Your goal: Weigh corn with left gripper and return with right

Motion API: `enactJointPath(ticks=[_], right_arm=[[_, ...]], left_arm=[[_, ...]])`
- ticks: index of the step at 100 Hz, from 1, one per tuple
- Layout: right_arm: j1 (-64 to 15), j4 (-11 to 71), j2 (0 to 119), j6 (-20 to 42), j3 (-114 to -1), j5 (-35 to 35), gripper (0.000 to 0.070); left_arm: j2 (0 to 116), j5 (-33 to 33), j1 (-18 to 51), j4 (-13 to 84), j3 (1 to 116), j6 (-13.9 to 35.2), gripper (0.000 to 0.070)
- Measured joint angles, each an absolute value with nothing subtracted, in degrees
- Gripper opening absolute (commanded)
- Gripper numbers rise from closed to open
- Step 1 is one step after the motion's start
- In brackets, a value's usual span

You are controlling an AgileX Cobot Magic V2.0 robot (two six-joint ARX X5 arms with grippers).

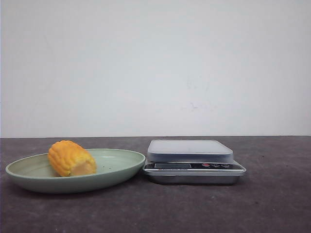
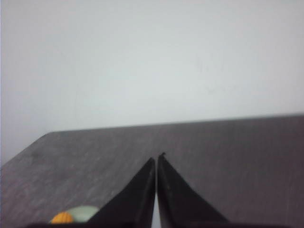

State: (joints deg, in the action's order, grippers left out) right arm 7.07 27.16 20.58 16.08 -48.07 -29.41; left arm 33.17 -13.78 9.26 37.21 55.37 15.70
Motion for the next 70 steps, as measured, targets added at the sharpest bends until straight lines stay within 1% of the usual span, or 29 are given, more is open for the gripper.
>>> enactJointPath(ticks=[3, 6, 8, 9, 15, 18, 22, 27, 31, 34, 36, 40, 59, 70], right_arm=[[7.05, 27.05, 20.78, 15.68, -48.90, -29.41, 0.0003], [7.05, 26.94, 20.75, 15.33, -49.39, -29.41, 0.0003], [7.05, 26.96, 20.69, 15.20, -49.58, -29.43, 0.0004], [7.05, 26.98, 20.64, 15.18, -49.65, -29.45, 0.0004], [7.05, 27.35, 20.60, 14.98, -49.71, -29.89, 0.0022], [7.05, 28.21, 20.60, 14.94, -49.71, -30.09, 0.0064], [6.87, 29.65, 20.60, 14.83, -49.71, -30.26, 0.0170], [6.66, 31.33, 20.60, 14.79, -49.71, -30.28, 0.0347], [6.35, 32.36, 20.62, 14.76, -49.71, -30.28, 0.0477], [6.13, 32.84, 20.62, 14.76, -49.71, -30.28, 0.0549], [5.96, 32.99, 20.62, 14.76, -49.71, -30.24, 0.0576], [5.82, 33.10, 20.62, 14.79, -49.71, -30.09, 0.0592], [5.63, 33.52, 20.62, 14.79, -49.71, -29.98, 0.0590], [5.23, 33.69, 20.62, 14.79, -49.71, -29.98, 0.0584]], left_arm=[[34.33, -13.78, 9.26, 37.06, 56.62, 15.59, 0.0087], [35.29, -13.82, 9.26, 37.08, 57.54, 15.59, 0.0142], [35.81, -13.87, 9.26, 37.08, 57.98, 15.59, 0.0203], [36.03, -13.89, 9.26, 37.08, 58.15, 15.62, 0.0215], [37.06, -14.57, 9.26, 37.17, 58.43, 15.59, 0.0369], [37.41, -15.22, 9.26, 37.39, 58.43, 15.62, 0.0434], [37.60, -16.19, 9.26, 37.71, 58.43, 15.59, 0.0488], [37.93, -17.65, 9.26, 38.15, 58.43, 15.66, 0.0513], [38.00, -18.70, 9.26, 38.70, 58.43, 15.88, 0.0515], [38.00, -19.44, 9.26, 39.27, 58.43, 16.08, 0.0516], [37.98, -19.86, 9.26, 39.66, 58.43, 16.21, 0.0515], [37.98, -20.49, 9.26, 40.42, 58.43, 16.51, 0.0516], [38.30, -21.08, 9.26, 43.97, 58.43, 17.19, 0.0516], [39.99, -19.75, 9.28, 46.48, 58.43, 17.17, 0.0516]])
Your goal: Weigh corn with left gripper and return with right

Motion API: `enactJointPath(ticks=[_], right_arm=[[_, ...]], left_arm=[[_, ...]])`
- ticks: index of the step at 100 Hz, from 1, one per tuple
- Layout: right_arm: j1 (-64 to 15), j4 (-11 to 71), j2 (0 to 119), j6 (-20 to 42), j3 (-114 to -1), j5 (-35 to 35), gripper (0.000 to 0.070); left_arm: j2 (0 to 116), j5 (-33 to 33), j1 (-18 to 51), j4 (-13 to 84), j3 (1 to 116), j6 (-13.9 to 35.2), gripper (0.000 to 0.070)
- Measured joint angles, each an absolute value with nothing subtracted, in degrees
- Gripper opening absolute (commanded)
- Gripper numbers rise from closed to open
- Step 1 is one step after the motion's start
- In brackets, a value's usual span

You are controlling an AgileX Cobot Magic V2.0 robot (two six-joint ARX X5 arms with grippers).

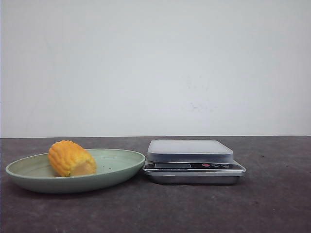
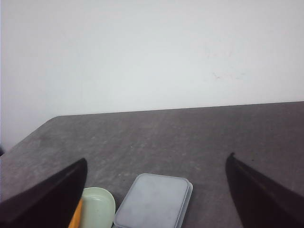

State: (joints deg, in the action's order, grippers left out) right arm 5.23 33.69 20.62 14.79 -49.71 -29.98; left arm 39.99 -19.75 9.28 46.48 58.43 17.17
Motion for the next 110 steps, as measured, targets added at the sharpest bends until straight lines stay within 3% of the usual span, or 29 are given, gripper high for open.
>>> enactJointPath(ticks=[15, 42, 72, 110], right_arm=[[4.05, 36.03, 20.62, 14.81, -49.71, -29.95, 0.0576], [2.13, 41.87, 20.62, 14.79, -49.71, -29.95, 0.0575], [0.80, 43.75, 20.62, 14.74, -49.71, -29.76, 0.0575], [-1.30, 46.24, 20.62, 10.87, -49.71, -26.96, 0.0574]], left_arm=[[44.88, -19.05, 9.28, 49.15, 58.43, 18.79, 0.0516], [59.64, -26.28, 13.19, 51.16, 58.43, 24.03, 0.0515], [74.91, -20.64, 19.77, 43.13, 58.43, 24.67, 0.0515], [91.88, -18.04, 20.75, 37.21, 58.43, 27.46, 0.0515]])
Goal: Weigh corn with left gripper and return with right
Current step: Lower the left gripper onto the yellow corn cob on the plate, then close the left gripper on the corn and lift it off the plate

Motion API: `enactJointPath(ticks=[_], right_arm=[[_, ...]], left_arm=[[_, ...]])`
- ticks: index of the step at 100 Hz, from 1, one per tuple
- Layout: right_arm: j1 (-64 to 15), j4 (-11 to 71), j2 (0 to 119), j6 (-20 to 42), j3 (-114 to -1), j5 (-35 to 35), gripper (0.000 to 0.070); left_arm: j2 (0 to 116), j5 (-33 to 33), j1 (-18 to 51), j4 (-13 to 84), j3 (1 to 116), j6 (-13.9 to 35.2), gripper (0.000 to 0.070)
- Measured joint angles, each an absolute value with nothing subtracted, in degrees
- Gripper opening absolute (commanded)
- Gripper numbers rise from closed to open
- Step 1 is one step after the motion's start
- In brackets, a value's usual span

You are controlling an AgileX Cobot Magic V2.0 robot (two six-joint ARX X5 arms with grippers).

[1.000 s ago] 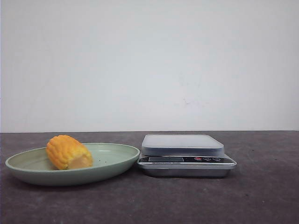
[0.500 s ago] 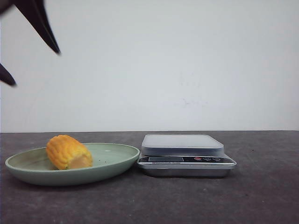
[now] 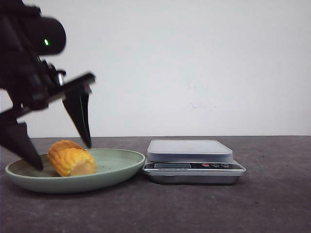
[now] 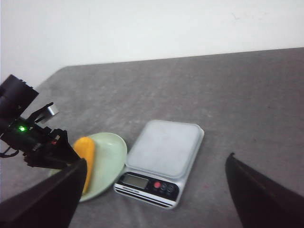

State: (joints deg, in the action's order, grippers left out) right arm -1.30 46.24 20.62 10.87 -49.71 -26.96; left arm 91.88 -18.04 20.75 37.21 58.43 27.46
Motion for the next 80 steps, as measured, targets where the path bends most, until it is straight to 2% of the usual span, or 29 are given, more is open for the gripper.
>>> enactJointPath(ticks=[7, 10, 17, 23, 38, 54, 80], right_arm=[[-1.30, 46.81, 20.62, 10.46, -49.71, -26.72, 0.0574], [-1.30, 47.13, 20.62, 10.24, -49.71, -26.61, 0.0574], [-1.30, 47.77, 20.62, 9.63, -49.71, -25.74, 0.0573], [-1.34, 48.34, 20.62, 9.19, -49.71, -25.06, 0.0573], [-1.34, 49.28, 20.62, 8.84, -49.71, -23.92, 0.0573], [-1.34, 50.83, 20.62, 8.78, -49.71, -23.81, 0.0573], [-1.34, 52.07, 20.62, 8.80, -49.71, -23.81, 0.0573]], left_arm=[[93.69, -16.97, 20.84, 36.32, 58.43, 27.66, 0.0495], [94.26, -16.67, 20.86, 35.94, 58.43, 27.70, 0.0448], [94.63, -16.60, 20.78, 35.31, 58.65, 27.83, 0.0239], [95.29, -16.60, 20.78, 34.85, 58.65, 27.83, 0.0000], [95.42, -18.55, 20.73, 34.85, 58.81, 27.51, 0.0010], [95.50, -28.08, 20.84, 35.99, 59.66, 26.22, 0.0010], [92.36, -35.42, 24.93, 35.70, 71.99, 25.87, 0.0010]])
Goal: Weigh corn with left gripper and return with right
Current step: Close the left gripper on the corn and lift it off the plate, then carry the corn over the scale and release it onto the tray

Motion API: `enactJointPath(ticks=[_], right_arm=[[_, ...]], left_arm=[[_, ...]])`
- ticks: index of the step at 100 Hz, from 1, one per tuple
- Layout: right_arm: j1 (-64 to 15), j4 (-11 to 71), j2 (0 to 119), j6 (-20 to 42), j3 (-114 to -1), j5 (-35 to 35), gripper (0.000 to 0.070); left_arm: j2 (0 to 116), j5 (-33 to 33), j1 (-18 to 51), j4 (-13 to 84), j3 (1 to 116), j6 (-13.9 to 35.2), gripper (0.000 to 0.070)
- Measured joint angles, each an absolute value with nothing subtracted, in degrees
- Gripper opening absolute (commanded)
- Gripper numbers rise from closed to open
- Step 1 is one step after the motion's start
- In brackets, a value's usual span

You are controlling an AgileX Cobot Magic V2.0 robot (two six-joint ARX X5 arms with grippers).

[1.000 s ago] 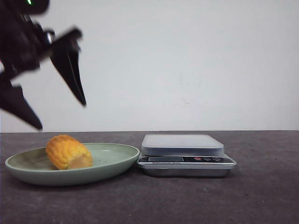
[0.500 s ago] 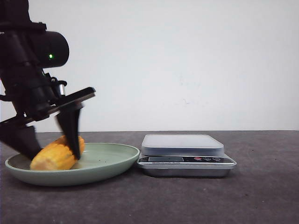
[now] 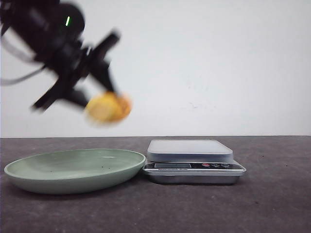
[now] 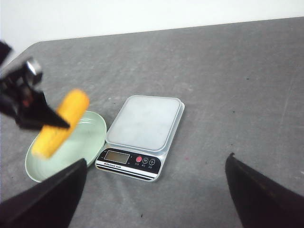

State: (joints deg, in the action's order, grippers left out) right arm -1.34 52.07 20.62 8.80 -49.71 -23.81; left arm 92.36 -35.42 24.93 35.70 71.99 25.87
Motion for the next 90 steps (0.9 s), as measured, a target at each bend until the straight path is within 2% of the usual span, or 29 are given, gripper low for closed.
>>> enactJointPath(ticks=[9, 20, 29, 37, 90], right_arm=[[-1.34, 52.07, 20.62, 8.80, -49.71, -23.81, 0.0573], [-1.34, 52.40, 20.62, 8.82, -49.71, -23.81, 0.0573], [-1.34, 53.41, 20.62, 8.82, -49.69, -23.81, 0.0573], [-1.34, 53.49, 20.62, 8.82, -49.69, -23.81, 0.0573], [-1.34, 53.98, 20.62, 8.84, -49.67, -22.13, 0.0573]], left_arm=[[92.14, -35.11, 26.98, 34.70, 78.11, 24.75, 0.0010], [92.14, -30.70, 29.61, 31.94, 84.01, 24.12, 0.0010], [92.14, -26.50, 31.75, 29.21, 86.54, 24.34, 0.0010], [92.68, -25.82, 33.17, 27.59, 87.24, 24.93, 0.0011], [110.65, -25.67, 37.01, 27.99, 87.11, 34.57, 0.0011]])
